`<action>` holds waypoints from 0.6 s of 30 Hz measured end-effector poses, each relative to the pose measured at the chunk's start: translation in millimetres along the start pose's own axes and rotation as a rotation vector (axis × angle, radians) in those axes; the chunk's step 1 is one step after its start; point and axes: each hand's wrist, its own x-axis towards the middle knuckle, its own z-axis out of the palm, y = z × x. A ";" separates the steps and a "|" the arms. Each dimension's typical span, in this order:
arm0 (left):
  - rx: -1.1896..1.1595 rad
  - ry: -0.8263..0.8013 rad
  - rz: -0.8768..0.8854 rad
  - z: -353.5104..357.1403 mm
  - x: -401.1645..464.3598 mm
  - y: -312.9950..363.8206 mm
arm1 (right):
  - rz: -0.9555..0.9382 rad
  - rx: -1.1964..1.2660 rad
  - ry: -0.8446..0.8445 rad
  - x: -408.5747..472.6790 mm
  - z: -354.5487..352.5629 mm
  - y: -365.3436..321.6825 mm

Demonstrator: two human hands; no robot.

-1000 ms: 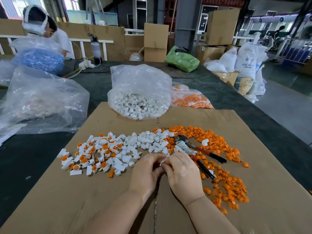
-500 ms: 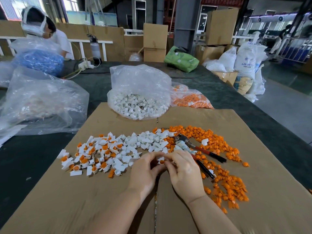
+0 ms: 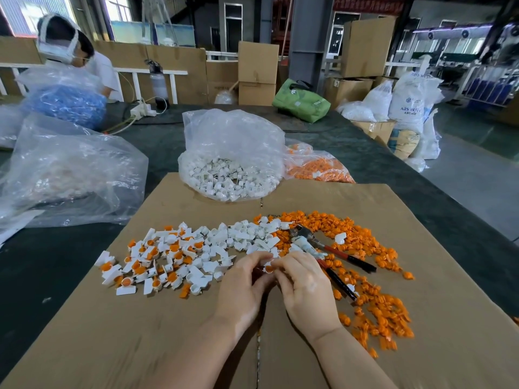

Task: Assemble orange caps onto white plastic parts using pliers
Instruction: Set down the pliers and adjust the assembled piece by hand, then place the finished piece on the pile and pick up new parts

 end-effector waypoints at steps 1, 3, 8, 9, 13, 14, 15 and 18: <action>-0.026 0.025 -0.012 -1.0 -0.4 0.9 | 0.019 -0.005 0.018 -0.6 0.2 0.5; -0.044 0.079 -0.015 -7.4 1.1 2.6 | 0.064 -0.021 0.040 -0.4 0.9 1.9; 0.238 0.226 0.032 -46.8 25.2 -9.5 | 0.132 -0.152 0.059 -0.2 7.0 6.0; 0.320 0.272 0.015 -55.4 30.3 -14.8 | 0.170 -0.179 0.056 -0.3 7.8 6.2; 0.641 0.330 -0.072 -76.2 40.6 -34.2 | 0.269 -0.278 0.091 1.2 10.8 7.0; 0.693 0.321 -0.097 -77.6 40.8 -36.4 | 0.269 -0.293 0.098 1.5 11.4 7.2; 0.732 0.309 -0.118 -77.7 40.6 -37.5 | 0.266 -0.305 0.100 1.3 11.8 7.6; 0.786 0.308 -0.166 -73.2 39.8 -36.7 | 0.254 -0.325 0.082 -0.2 11.4 8.0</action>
